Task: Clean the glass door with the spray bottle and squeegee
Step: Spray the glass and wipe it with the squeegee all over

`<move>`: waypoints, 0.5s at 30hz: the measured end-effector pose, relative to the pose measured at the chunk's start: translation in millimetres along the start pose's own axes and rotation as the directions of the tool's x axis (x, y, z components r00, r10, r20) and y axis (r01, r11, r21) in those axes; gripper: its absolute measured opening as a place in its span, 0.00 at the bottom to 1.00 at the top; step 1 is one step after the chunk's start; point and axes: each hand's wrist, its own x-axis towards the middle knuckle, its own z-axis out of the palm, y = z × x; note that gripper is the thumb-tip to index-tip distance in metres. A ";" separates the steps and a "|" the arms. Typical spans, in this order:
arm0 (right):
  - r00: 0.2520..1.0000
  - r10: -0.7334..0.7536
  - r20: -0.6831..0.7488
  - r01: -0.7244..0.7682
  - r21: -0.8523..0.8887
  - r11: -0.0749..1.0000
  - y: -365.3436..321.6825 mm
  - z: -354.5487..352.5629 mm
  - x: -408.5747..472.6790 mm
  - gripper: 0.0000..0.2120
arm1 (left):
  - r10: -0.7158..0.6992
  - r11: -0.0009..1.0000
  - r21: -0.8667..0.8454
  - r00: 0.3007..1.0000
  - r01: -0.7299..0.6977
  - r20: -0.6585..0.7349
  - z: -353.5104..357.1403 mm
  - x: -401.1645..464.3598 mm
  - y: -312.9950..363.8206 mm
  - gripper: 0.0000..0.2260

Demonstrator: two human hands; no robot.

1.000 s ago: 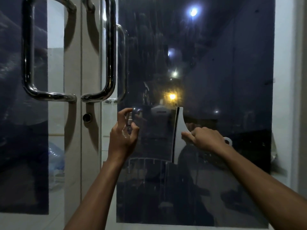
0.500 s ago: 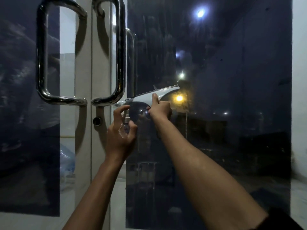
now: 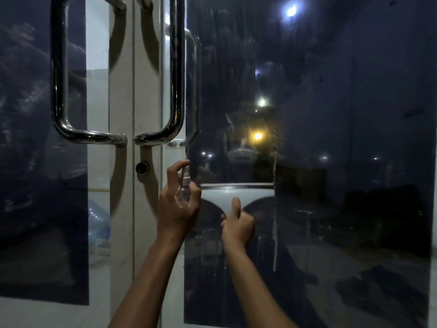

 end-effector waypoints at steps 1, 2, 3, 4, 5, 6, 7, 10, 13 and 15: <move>1.000 0.025 0.005 -0.025 -0.005 1.000 15.7 -9.7 -7.5 0.24 | -0.019 1.000 -0.002 1.000 0.019 0.011 1.0 -7.5 -2.1 0.17; 0.999 0.053 0.010 -0.052 -0.022 0.998 31.6 -19.5 -15.4 0.24 | -0.040 0.999 -0.004 0.999 0.040 0.022 2.6 -16.7 -4.8 0.17; 0.997 0.081 0.011 -0.080 -0.047 0.996 44.5 -27.7 -21.9 0.25 | -0.051 0.999 -0.009 0.998 0.052 0.031 4.0 -23.8 -5.9 0.17; 0.993 0.115 0.009 -0.114 -0.079 0.990 58.0 -35.6 -28.7 0.25 | -0.060 0.998 -0.008 0.997 0.061 0.038 6.1 -31.8 -7.9 0.17; 0.989 0.145 -0.004 -0.144 -0.104 0.984 70.5 -43.7 -34.9 0.25 | -0.067 0.998 -0.004 0.997 0.068 0.041 8.9 -38.8 -9.0 0.17; 0.986 0.167 -0.017 -0.168 -0.117 0.979 80.7 -50.1 -40.5 0.25 | -0.074 0.997 0.003 0.996 0.074 0.039 10.9 -43.9 -9.7 0.17; 0.983 0.184 -0.027 -0.186 -0.122 0.975 90.2 -56.2 -45.9 0.25 | -0.082 0.997 0.009 0.996 0.082 0.040 12.7 -49.1 -10.0 0.17; 0.973 0.225 -0.049 -0.229 -0.127 0.965 106.8 -70.2 -58.5 0.24 | -0.092 0.996 0.006 0.995 0.091 0.048 15.6 -64.8 -6.5 0.18; 0.968 0.245 -0.055 -0.248 -0.077 0.966 100.6 -73.4 -63.5 0.22 | -0.108 0.994 0.004 0.992 0.108 0.061 12.9 -77.3 -4.1 0.19; 0.979 0.204 -0.027 -0.205 -0.013 0.979 80.6 -69.9 -60.0 0.24 | -0.117 0.993 0.005 0.992 0.117 0.056 9.7 -82.7 -4.5 0.19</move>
